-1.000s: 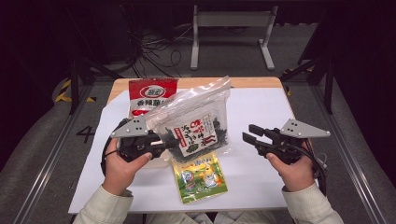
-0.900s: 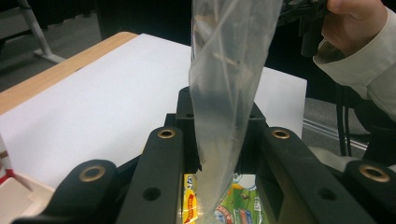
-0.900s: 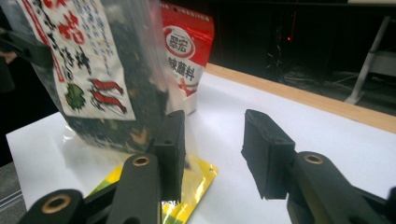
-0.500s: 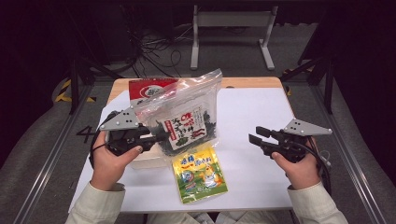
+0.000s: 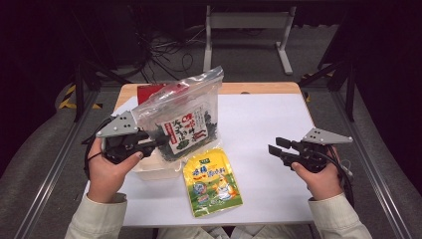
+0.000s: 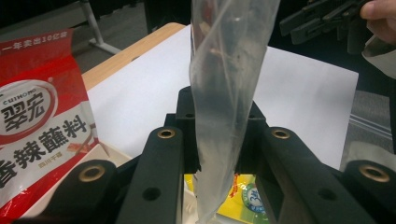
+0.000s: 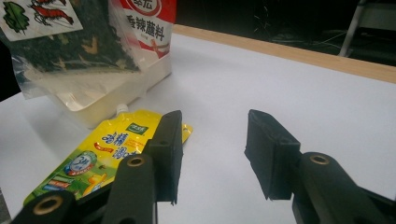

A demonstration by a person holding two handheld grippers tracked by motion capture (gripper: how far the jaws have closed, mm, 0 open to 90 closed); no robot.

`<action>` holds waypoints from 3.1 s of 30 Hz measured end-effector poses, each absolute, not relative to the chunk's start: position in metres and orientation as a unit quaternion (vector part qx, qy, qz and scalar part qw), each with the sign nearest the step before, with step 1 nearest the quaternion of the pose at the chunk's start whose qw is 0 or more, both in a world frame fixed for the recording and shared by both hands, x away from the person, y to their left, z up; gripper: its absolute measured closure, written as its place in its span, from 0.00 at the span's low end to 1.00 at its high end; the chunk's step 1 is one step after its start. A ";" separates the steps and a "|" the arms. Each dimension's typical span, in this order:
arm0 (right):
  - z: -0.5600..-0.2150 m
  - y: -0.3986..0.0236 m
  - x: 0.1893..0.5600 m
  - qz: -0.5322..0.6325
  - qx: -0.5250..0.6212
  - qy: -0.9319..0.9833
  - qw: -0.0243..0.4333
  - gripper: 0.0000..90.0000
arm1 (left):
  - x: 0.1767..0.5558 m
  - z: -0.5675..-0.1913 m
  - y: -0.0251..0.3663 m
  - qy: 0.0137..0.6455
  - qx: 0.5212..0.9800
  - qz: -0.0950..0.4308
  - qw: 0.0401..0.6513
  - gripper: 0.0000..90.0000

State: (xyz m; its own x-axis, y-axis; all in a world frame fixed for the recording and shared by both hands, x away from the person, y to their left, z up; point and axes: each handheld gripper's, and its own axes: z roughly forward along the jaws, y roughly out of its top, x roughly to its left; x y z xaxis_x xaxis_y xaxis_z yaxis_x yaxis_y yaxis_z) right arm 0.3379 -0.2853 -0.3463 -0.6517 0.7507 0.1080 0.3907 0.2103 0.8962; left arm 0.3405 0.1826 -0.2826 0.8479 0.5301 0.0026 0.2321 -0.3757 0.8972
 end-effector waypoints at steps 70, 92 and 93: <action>-0.357 -0.293 0.345 0.489 0.393 0.759 0.178 0.60 | 0.373 -0.307 0.222 0.326 0.800 0.268 0.425 0.85; -0.359 -0.292 0.346 0.487 0.393 0.761 0.174 0.60 | 0.387 -0.321 0.232 0.323 0.771 0.278 0.474 0.86; -0.360 -0.292 0.346 0.487 0.393 0.760 0.173 0.60 | 0.387 -0.322 0.231 0.321 0.768 0.282 0.477 0.86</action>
State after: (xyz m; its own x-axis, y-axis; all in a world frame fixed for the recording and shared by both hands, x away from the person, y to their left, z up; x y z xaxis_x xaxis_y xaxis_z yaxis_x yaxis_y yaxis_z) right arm 0.3462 -0.2917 -0.3596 -0.6307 0.7667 0.1200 0.4292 0.2157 0.8771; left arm 0.3873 0.2314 -0.3221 0.6351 0.7620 0.1265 0.2250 -0.3391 0.9134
